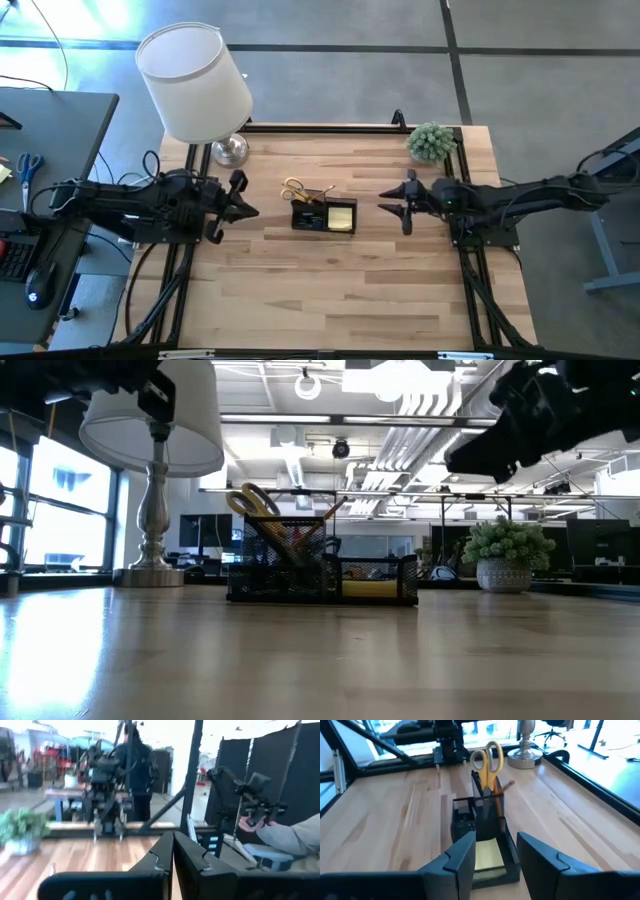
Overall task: Pick and place office supplies into organizer
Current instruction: Return to Home Position
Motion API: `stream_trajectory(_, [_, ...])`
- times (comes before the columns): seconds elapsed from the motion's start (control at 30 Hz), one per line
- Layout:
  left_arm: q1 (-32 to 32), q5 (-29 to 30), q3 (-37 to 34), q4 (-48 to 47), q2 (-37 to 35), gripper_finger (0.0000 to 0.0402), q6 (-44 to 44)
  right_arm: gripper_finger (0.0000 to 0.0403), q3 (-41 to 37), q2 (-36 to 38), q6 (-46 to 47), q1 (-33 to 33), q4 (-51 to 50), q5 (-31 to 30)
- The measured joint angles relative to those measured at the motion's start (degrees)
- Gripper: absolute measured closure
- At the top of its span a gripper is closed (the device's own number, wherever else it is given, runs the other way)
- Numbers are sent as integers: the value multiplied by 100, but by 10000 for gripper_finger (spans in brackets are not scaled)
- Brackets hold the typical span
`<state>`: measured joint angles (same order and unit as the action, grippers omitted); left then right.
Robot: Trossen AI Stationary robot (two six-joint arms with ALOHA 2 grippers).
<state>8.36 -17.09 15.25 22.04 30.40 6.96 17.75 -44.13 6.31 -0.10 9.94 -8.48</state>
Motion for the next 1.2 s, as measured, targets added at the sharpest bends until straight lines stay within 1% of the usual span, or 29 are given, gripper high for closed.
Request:
stream_trajectory(0.07, [29,52,-11,-296,-217,399,41,263,-194,283,63,-2,21,-52])
stream_trajectory(0.2, [24,483,1,-846,-594,399,147,263,-445,852,125,16,42,-79])
stream_trajectory(0.3, [-135,952,0,-1349,-819,401,289,263,-554,1201,122,111,3,-283])
stream_trajectory(0.37, [-387,1337,-6,-1582,-863,401,145,263,-563,1382,121,218,-160,-492])
stream_trajectory(0.43, [-666,1622,-163,-1378,-859,401,-75,263,-561,1513,115,353,-278,-703])
stream_trajectory(0.47, [-787,1705,-283,-1090,-850,401,-182,263,-561,1557,84,438,-325,-821])
stream_trajectory(0.57, [-1049,1794,-643,-158,-864,401,-388,263,-561,1588,-4,720,-363,-1195])
stream_trajectory(0.67, [-1053,1800,-750,-26,-1033,401,-419,263,-561,1572,-83,992,-381,-1478])
stream_trajectory(0.8, [-1052,1771,-750,-449,-1412,401,-417,263,-561,1575,-138,1281,-498,-1857])
stream_trajectory(0.97, [-1052,1771,-750,-1260,-2273,401,-392,263,-561,1577,-133,1506,-748,-2278])
stream_trajectory(1.1, [-1061,1895,-750,-2055,-3010,401,-367,263,-561,1579,-181,1568,-759,-2282])
stream_trajectory(1.2, [-1063,1863,-761,-2251,-3005,401,-391,263,-561,1583,-203,1565,-776,-2143])
